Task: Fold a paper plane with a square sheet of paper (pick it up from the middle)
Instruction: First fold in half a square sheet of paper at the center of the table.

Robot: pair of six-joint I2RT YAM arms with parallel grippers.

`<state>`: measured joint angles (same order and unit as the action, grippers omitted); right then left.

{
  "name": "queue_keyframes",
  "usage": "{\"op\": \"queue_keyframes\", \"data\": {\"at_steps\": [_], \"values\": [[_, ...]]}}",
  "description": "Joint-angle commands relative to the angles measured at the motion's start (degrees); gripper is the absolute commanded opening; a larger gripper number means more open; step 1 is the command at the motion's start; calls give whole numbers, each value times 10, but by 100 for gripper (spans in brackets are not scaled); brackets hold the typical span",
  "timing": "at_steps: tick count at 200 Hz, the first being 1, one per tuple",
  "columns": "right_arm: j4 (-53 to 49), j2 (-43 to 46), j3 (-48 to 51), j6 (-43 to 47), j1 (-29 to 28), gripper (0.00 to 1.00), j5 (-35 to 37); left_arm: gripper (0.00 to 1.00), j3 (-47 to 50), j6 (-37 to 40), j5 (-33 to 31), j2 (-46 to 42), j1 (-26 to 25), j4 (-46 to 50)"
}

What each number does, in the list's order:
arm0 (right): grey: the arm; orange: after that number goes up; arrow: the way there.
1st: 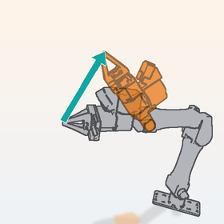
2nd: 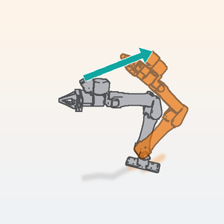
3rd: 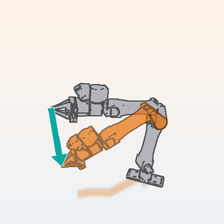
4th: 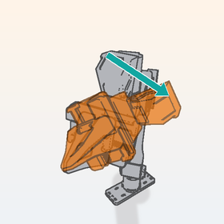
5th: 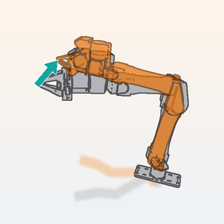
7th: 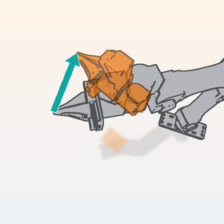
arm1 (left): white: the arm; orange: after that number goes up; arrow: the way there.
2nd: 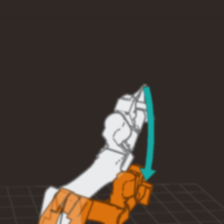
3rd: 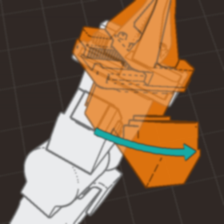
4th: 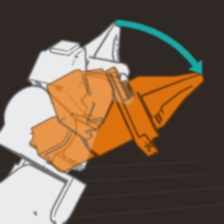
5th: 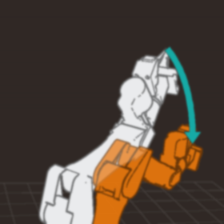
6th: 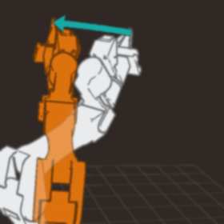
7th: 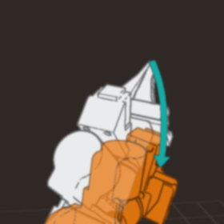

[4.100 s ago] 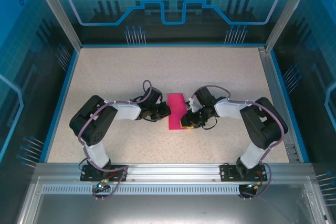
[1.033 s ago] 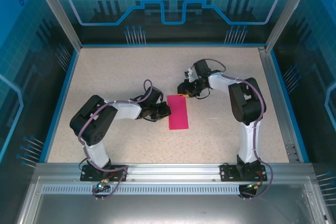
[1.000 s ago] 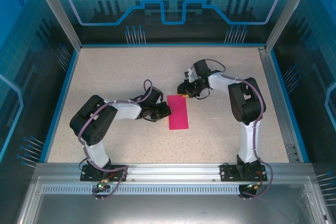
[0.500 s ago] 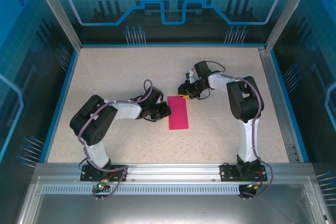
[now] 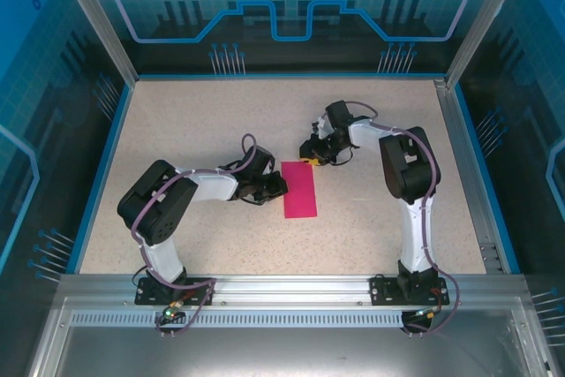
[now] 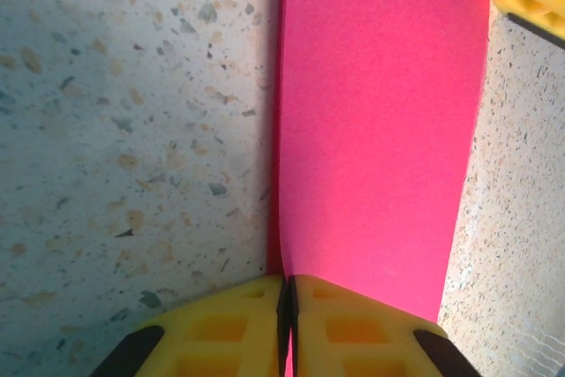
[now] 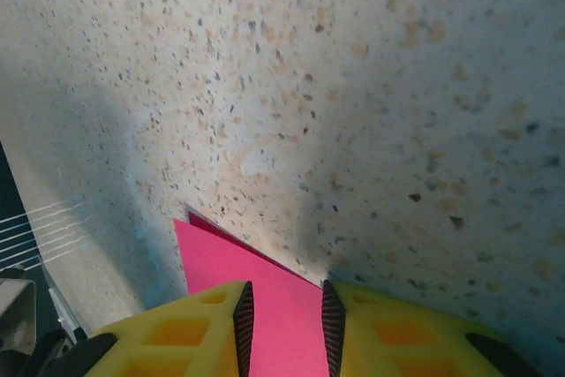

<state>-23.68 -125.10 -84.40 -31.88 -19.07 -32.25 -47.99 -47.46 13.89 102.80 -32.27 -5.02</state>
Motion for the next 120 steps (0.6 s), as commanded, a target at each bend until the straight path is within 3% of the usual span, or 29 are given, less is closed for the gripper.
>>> {"op": "queue_keyframes", "data": {"at_steps": [1, 52, 120], "values": [[-36, -34, -11, 7, -6, 30, 17, 14, 9, 14, -10, 17, -7, 74], [-104, 27, -44, 1, -2, 32, 9, 14, 7, 13, -8, 19, -8, 75], [-78, 104, 66, 2, -35, 33, 18, 14, 9, 11, -5, 19, -8, 71]]}}
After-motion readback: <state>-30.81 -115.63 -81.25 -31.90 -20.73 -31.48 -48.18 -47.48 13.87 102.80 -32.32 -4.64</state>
